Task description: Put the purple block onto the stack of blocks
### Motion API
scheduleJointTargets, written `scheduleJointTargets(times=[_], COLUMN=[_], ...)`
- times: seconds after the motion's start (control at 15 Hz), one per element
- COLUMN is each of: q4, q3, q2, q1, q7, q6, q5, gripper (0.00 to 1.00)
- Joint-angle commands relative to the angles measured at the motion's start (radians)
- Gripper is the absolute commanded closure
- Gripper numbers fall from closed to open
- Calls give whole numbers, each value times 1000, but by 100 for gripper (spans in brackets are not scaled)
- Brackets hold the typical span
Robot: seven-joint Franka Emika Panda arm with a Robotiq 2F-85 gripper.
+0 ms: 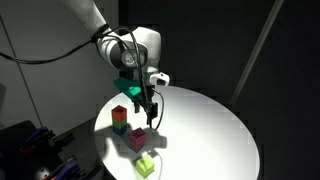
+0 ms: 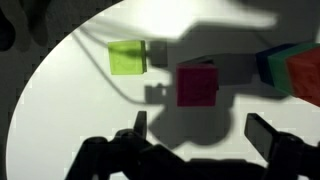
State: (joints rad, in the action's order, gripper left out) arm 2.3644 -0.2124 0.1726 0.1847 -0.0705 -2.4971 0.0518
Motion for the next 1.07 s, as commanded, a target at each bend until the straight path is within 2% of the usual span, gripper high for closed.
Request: scheduleJointTargets(times=[0.0,0.6,1.0], q4=[21,25,21], q3=[10,32,28], q2=[18,54,59], q1=[-2,0,-1], q7=[43,38,32], q6=[-46,-65,-52], q5=[-5,-38,-21], gripper=[0,0,0])
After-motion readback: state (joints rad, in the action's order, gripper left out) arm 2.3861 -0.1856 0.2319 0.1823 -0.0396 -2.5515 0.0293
